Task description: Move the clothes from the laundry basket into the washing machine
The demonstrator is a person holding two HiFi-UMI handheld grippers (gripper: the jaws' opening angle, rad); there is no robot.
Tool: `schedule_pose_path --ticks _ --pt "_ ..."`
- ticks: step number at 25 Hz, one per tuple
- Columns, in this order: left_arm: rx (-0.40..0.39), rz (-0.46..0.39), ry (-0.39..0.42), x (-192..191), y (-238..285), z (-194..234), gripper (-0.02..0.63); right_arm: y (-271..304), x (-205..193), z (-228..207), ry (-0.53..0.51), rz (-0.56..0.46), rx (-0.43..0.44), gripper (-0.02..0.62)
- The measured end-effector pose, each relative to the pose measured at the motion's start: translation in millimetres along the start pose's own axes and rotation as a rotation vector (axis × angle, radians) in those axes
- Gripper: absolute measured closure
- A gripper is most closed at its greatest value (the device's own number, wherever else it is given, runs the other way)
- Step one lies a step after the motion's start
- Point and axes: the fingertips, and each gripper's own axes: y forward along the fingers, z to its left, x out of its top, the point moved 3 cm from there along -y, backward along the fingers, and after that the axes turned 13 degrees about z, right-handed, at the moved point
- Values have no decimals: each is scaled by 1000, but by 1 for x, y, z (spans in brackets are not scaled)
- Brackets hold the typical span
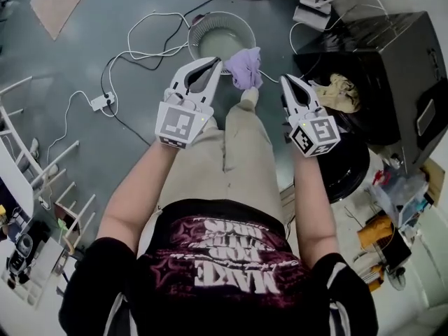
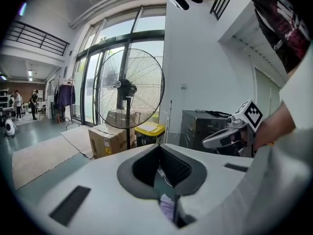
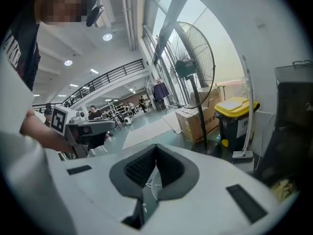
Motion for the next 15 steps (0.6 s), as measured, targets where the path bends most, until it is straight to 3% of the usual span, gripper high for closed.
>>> schedule_pose_path --ticks 15 --pt "32 67 -69 -77 79 29 601 74 -68 -44 -19 112 16 591"
